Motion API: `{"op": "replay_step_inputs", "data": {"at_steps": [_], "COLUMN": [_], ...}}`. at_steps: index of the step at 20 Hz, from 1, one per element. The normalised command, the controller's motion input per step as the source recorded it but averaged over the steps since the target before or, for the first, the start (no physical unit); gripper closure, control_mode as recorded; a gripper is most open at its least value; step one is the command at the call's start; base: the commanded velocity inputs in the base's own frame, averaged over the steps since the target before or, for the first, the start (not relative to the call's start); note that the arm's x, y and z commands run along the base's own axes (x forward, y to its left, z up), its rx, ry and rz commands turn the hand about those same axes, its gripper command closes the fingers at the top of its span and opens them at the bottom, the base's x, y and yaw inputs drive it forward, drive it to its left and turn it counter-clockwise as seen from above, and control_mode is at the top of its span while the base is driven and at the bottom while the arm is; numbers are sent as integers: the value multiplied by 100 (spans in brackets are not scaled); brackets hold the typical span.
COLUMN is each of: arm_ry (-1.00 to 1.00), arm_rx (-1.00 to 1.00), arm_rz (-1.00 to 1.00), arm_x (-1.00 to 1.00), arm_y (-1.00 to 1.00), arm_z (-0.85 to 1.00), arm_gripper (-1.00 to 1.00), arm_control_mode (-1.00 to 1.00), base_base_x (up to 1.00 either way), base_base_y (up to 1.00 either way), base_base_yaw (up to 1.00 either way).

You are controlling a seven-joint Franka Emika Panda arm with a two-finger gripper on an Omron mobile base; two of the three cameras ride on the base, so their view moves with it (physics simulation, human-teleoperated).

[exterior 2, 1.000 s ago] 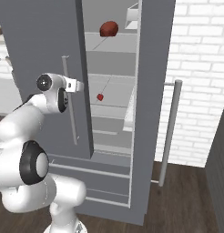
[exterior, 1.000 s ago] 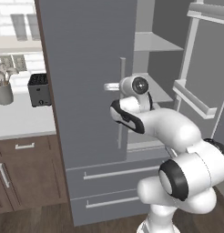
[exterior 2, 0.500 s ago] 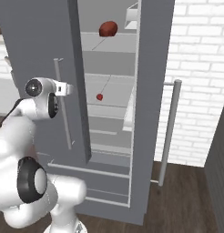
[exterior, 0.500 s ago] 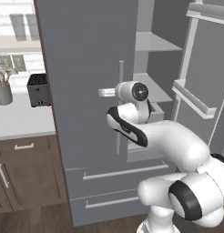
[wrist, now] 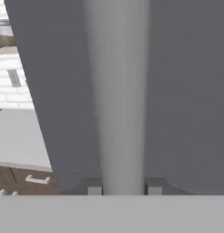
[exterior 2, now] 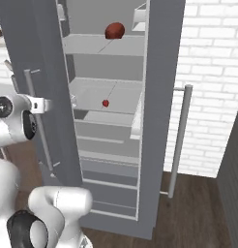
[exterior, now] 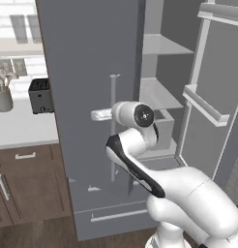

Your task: Take the strawberry from the fridge and place it on top of the pancake, located on the dining counter.

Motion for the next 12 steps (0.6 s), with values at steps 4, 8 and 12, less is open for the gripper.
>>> {"op": "replay_step_inputs", "data": {"at_steps": [4, 8, 12], "arm_ry": [12, 11, 1], "arm_rx": [0, 8, 29], "arm_rz": [0, 0, 0], "arm_x": [-73, -84, -100], "arm_y": [98, 13, -84], "arm_z": [2, 26, 32], "arm_gripper": [-100, -100, -100], "arm_control_mode": [-100, -100, -100], "base_base_x": [0, 0, 0], "base_base_y": [0, 0, 0], "base_base_yaw": [0, 0, 0]}}
